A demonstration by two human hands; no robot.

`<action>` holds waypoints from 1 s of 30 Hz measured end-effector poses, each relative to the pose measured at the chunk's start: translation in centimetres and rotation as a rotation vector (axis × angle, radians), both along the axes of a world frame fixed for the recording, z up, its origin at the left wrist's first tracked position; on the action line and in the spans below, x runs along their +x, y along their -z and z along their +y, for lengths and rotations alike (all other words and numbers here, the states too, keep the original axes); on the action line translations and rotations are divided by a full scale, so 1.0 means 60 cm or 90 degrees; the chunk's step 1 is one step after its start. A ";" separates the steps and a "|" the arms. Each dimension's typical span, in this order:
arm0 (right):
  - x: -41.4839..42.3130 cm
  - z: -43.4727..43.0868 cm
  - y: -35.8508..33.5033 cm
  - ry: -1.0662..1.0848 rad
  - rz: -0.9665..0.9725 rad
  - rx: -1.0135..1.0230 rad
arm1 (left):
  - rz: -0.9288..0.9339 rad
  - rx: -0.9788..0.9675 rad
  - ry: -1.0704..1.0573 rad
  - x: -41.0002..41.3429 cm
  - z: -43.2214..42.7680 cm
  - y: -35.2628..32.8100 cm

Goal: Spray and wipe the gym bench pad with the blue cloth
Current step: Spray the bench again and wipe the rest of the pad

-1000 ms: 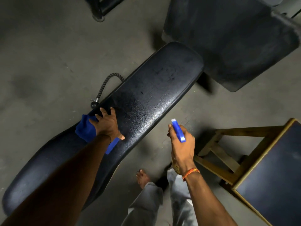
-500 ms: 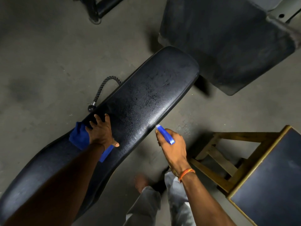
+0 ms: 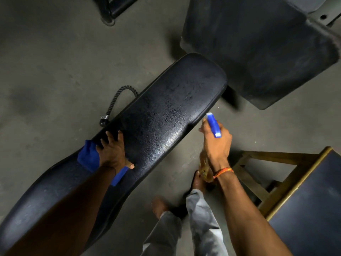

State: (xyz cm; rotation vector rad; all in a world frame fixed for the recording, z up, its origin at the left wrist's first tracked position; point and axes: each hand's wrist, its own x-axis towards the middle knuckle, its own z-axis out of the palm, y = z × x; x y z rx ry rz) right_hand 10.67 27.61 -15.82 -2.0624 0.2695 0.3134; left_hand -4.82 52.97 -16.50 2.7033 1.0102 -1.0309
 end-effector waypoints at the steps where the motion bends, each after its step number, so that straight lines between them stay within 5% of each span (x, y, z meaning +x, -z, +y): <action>1: 0.006 -0.005 0.000 0.026 -0.003 0.008 | 0.000 -0.001 -0.001 0.000 0.000 -0.001; 11: -0.001 -0.037 0.007 0.154 -0.009 0.008 | -0.019 -0.010 -0.002 -0.002 0.003 0.001; 24: -0.141 0.007 0.027 -0.094 0.128 0.008 | -0.032 0.005 -0.005 -0.013 0.009 0.015; 30: -0.188 0.040 -0.005 -0.183 0.062 0.108 | -0.078 -0.027 -0.048 -0.033 0.014 0.018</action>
